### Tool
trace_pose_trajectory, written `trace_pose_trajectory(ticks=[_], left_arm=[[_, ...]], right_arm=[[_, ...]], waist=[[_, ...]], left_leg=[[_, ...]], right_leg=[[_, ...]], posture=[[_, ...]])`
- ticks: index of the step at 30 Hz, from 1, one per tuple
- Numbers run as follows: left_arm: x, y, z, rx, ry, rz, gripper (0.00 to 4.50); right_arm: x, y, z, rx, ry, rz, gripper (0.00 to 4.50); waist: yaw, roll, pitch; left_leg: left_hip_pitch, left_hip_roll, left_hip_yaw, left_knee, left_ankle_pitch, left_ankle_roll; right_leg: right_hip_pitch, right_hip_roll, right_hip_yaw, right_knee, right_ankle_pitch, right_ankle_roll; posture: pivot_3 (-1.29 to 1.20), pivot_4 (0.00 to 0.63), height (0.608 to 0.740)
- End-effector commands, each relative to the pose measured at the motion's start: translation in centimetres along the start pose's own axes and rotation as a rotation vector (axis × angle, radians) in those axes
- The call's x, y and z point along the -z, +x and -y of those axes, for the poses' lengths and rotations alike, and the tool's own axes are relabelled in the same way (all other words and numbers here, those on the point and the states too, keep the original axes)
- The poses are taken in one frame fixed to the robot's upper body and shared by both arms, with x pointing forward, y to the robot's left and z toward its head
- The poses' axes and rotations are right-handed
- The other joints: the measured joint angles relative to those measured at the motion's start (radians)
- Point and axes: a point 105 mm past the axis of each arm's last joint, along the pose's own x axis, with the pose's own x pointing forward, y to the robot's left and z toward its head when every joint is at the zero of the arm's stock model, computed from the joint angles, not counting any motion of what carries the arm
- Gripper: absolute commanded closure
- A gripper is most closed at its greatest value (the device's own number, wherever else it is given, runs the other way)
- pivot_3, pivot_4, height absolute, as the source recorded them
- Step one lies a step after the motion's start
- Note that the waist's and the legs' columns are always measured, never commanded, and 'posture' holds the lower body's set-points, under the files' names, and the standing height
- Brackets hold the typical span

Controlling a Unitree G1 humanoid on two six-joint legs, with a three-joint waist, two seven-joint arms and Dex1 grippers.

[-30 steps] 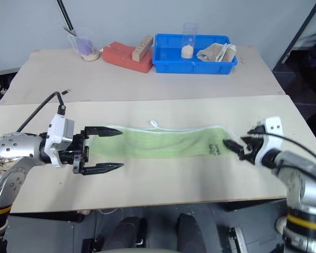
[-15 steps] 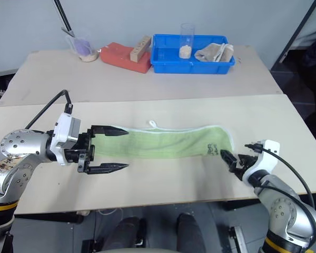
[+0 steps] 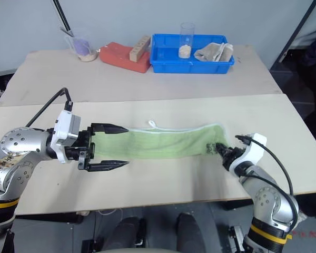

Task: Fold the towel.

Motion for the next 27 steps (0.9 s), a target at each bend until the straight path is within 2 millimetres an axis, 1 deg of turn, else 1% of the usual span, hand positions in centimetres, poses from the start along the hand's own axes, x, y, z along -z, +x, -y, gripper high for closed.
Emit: trace_pose_trajectory(ticks=[1, 2, 7, 8, 9, 11, 13, 16, 18, 21, 23, 27], left_arm=[[-0.6, -0.2, -0.3, -0.027, 0.033, 0.015, 0.00], [-0.6, -0.2, -0.4, -0.035, 0.032, 0.017, 0.00], [-0.5, -0.5, -0.7, -0.064, 0.028, 0.020, 0.00], [-0.5, -0.6, -0.8, -0.069, 0.027, 0.019, 0.00], [-0.5, -0.7, -0.8, -0.074, 0.027, 0.018, 0.00], [-0.5, -0.9, -1.0, -0.084, 0.027, 0.016, 0.00], [-0.7, -1.0, -1.1, -0.096, 0.030, 0.019, 0.00], [-0.9, -1.2, -1.0, -0.104, 0.032, 0.019, 0.00], [-1.1, -1.3, -0.8, -0.107, 0.032, 0.018, 0.00], [-1.2, -1.4, -0.5, -0.112, 0.028, 0.016, 0.00], [-1.3, -1.4, -0.2, -0.117, 0.022, 0.016, 0.00], [-1.3, -1.4, 0.1, -0.123, 0.018, 0.014, 0.00]], right_arm=[[-1.9, -0.5, 0.5, 0.006, -0.013, 0.074, 4.30], [-2.1, -0.6, 0.6, 0.007, -0.014, 0.078, 4.46], [-3.6, -1.1, 1.5, -0.001, -0.046, 0.091, 4.46], [-4.3, -1.4, 1.4, -0.032, -0.076, 0.087, 4.46], [-5.0, -1.6, 0.9, -0.081, -0.114, 0.077, 4.46], [-5.8, -1.8, -1.5, -0.214, -0.229, 0.030, 4.46], [-5.2, -1.6, -4.0, -0.315, -0.363, -0.036, 4.46], [-3.9, -1.0, -7.5, -0.430, -0.482, -0.104, 4.46], [-2.8, -0.6, -9.7, -0.493, -0.502, -0.143, 4.46], [-0.8, -0.1, -12.4, -0.562, -0.512, -0.196, 4.46], [0.5, 0.3, -13.9, -0.597, -0.518, -0.220, 4.46], [2.2, 0.8, -15.2, -0.626, -0.534, -0.267, 4.46]], waist=[[0.000, 0.000, 0.000], [0.000, 0.000, 0.000], [0.000, 0.000, 0.000], [0.000, 0.000, 0.000], [-0.001, 0.000, 0.000], [-0.001, 0.001, 0.000], [-0.004, 0.000, 0.000], [-0.010, 0.000, 0.000], [-0.011, 0.000, 0.000], [-0.005, 0.000, 0.000], [-0.001, 0.000, 0.000], [0.006, 0.000, 0.000]], left_leg=[[0.000, 0.000, 0.000, 0.000, 0.000, 0.000], [0.000, 0.000, 0.000, 0.000, 0.000, 0.000], [0.000, 0.000, 0.000, 0.000, 0.000, 0.000], [0.000, 0.000, 0.000, 0.000, 0.000, 0.000], [0.000, 0.000, 0.000, 0.000, 0.000, 0.000], [0.000, 0.000, 0.001, 0.000, 0.000, 0.000], [0.000, 0.000, 0.001, 0.000, 0.000, 0.000], [0.001, 0.002, 0.000, 0.000, 0.000, 0.001], [0.001, 0.003, -0.001, 0.000, 0.000, 0.001], [0.000, 0.002, -0.001, 0.000, 0.000, 0.001], [0.000, 0.002, -0.001, 0.000, 0.000, 0.001], [-0.002, 0.000, -0.001, 0.001, 0.000, 0.000]], right_leg=[[0.000, 0.000, 0.000, 0.000, 0.000, 0.000], [0.000, 0.000, 0.000, 0.000, 0.000, 0.000], [0.000, 0.000, 0.000, 0.000, 0.000, 0.000], [0.000, 0.000, 0.000, 0.000, 0.000, 0.000], [0.000, 0.000, 0.000, 0.000, 0.000, 0.000], [0.000, 0.000, 0.001, 0.000, 0.000, 0.000], [0.000, 0.000, 0.001, 0.000, 0.000, 0.000], [0.000, 0.004, 0.000, 0.000, 0.000, 0.000], [0.000, 0.005, 0.000, 0.000, -0.001, -0.001], [-0.001, 0.004, 0.000, 0.000, -0.001, -0.001], [-0.001, 0.002, 0.000, 0.000, -0.001, -0.001], [0.000, -0.001, 0.000, -0.001, -0.001, -0.001]], posture=[[0.00, 0.150, 0.740], [0.00, 0.150, 0.740], [0.00, 0.150, 0.740], [0.00, 0.150, 0.740], [0.00, 0.150, 0.740], [0.00, 0.150, 0.740], [0.00, 0.150, 0.740], [0.00, 0.150, 0.740], [0.00, 0.150, 0.740], [0.00, 0.150, 0.740], [0.00, 0.150, 0.740], [0.00, 0.150, 0.740]])
